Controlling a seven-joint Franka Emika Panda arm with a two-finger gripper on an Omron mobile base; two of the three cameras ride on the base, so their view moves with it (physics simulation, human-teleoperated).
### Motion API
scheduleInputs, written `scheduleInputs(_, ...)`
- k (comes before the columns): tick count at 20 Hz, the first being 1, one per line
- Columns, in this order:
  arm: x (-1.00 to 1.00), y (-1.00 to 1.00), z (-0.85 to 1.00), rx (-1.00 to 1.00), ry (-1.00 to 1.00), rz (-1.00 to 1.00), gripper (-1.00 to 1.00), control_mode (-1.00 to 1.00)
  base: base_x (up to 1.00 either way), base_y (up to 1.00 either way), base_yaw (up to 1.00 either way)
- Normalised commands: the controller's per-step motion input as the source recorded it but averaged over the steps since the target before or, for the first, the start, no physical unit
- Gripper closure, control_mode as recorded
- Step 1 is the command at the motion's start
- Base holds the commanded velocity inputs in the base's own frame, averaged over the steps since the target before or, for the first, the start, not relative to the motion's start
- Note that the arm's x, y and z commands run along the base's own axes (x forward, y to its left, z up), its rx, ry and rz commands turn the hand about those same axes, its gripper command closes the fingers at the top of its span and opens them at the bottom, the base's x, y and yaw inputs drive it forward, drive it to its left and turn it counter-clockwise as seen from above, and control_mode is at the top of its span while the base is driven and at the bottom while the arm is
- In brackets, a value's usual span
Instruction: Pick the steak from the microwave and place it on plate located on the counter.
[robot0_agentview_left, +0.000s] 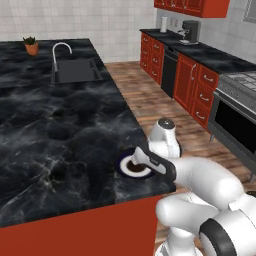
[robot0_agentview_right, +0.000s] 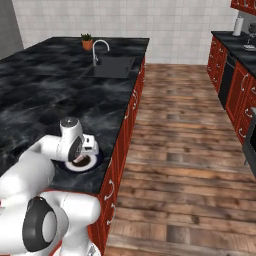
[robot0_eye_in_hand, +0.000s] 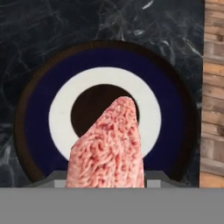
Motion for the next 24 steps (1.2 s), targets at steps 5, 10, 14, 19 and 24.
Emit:
scheduleInputs(5, 0.20, 0.02, -0.28, 0.00, -0.01, 0.00, 1.00, -1.00, 0.00, 0.00, 0.00)
scheduleInputs(10, 0.18, 0.01, -0.19, 0.00, 0.00, 0.00, 1.00, -1.00, 0.00, 0.00, 0.00)
scheduleInputs(14, 0.21, 0.03, -0.19, 0.00, 0.00, 0.00, 1.00, -1.00, 0.00, 0.00, 0.00)
scheduleInputs(19, 0.04, 0.01, -0.02, 0.00, 0.00, 0.00, 1.00, -1.00, 0.00, 0.00, 0.00)
scheduleInputs(24, 0.00, 0.00, 0.00, 0.00, 0.00, 0.00, -1.00, -1.00, 0.00, 0.00, 0.00)
